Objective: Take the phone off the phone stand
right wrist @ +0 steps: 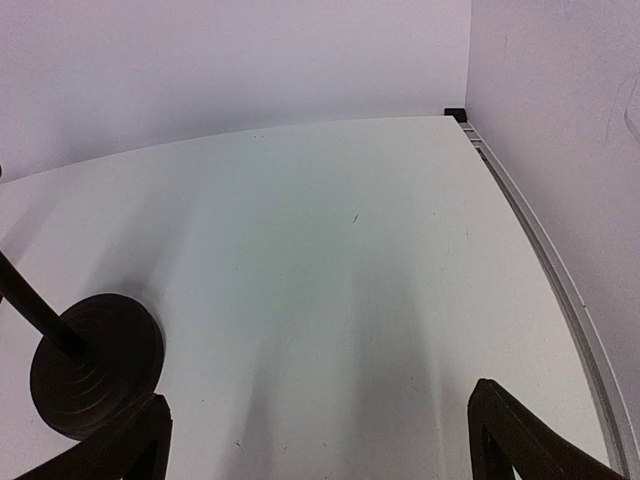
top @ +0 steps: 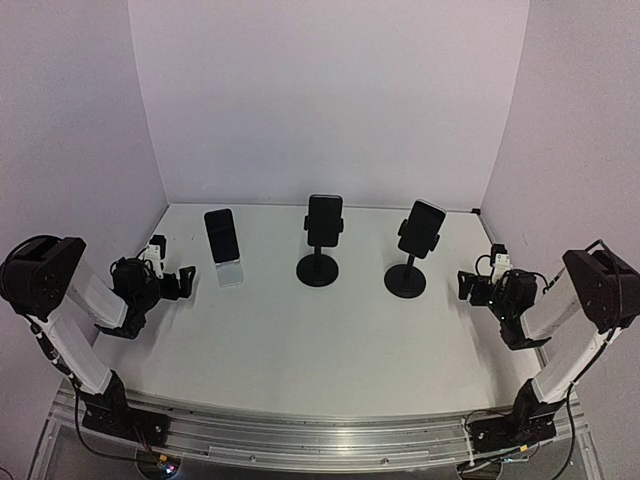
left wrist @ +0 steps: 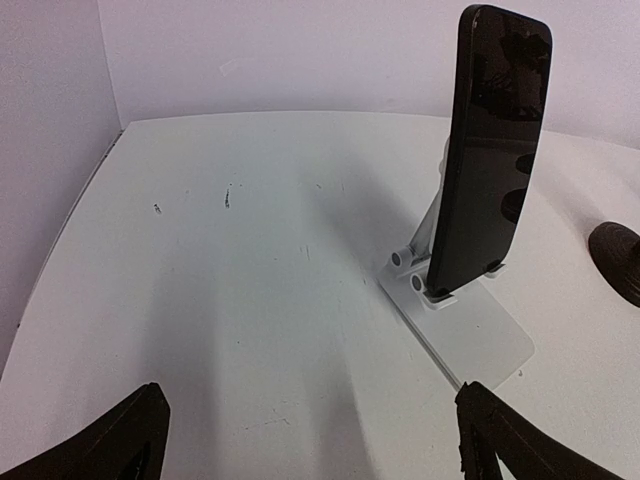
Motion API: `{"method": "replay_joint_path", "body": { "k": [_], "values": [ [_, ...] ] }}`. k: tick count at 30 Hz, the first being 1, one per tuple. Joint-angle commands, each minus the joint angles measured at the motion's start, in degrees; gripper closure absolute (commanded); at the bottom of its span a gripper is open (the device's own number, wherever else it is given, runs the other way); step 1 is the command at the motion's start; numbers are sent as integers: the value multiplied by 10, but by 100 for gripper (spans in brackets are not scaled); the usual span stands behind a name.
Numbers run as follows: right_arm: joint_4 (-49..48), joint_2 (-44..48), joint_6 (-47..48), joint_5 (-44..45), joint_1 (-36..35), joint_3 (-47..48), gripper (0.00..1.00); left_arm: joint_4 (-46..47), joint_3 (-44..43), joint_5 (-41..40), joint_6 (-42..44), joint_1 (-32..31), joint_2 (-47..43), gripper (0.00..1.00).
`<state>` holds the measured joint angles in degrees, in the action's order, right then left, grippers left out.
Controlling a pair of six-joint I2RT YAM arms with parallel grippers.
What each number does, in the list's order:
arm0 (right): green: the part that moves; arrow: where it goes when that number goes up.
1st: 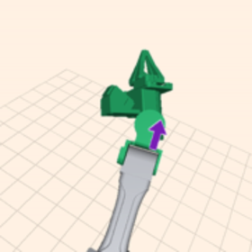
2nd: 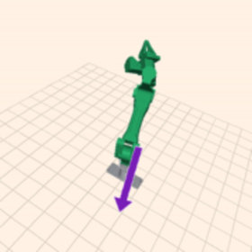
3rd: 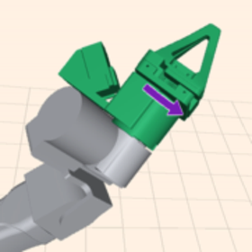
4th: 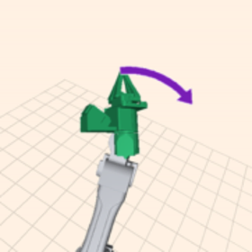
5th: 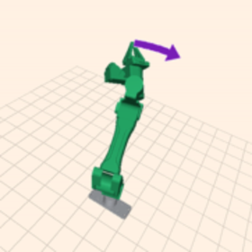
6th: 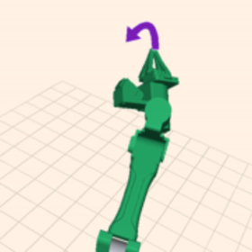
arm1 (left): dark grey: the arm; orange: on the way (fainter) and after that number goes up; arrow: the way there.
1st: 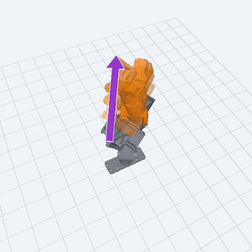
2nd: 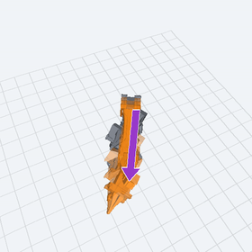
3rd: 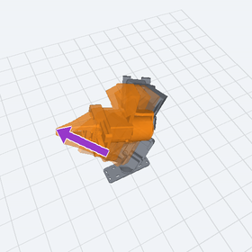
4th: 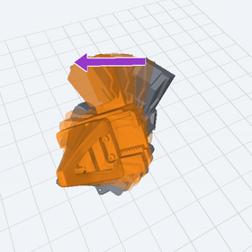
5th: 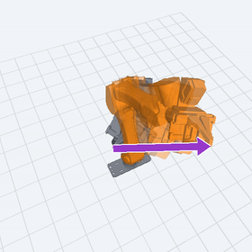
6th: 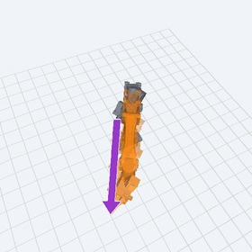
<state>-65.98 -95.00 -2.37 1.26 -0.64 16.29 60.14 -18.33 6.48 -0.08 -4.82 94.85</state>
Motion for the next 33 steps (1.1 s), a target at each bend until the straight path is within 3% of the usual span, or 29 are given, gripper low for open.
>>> {"method": "replay_joint_path", "body": {
  "k": [1, 8, 13, 20, 25, 29, 33],
  "values": [
    [-21, 2, 2, -8, 2, 11, 2, 29, -10, 8, -5, 3, -1, 0],
    [11, 36, -25, 53, 2, 16, 2, 36, -7, 13, -2, 3, -2, 0],
    [38, 120, -33, 82, 2, -3, 2, 29, 3, 49, 22, 3, -37, 0],
    [189, 217, -70, 34, 2, 51, 2, -88, -9, 81, 21, 3, -170, 0],
    [255, 287, -107, -7, 2, 97, 2, -166, -31, 163, 25, 3, -241, 0],
    [285, 343, -111, -54, 2, 147, 2, -222, -67, 291, 115, 1, -283, 1],
    [332, 367, -99, -72, 2, 219, 2, -303, -142, 365, 169, -7, -291, 0]
  ]
}}
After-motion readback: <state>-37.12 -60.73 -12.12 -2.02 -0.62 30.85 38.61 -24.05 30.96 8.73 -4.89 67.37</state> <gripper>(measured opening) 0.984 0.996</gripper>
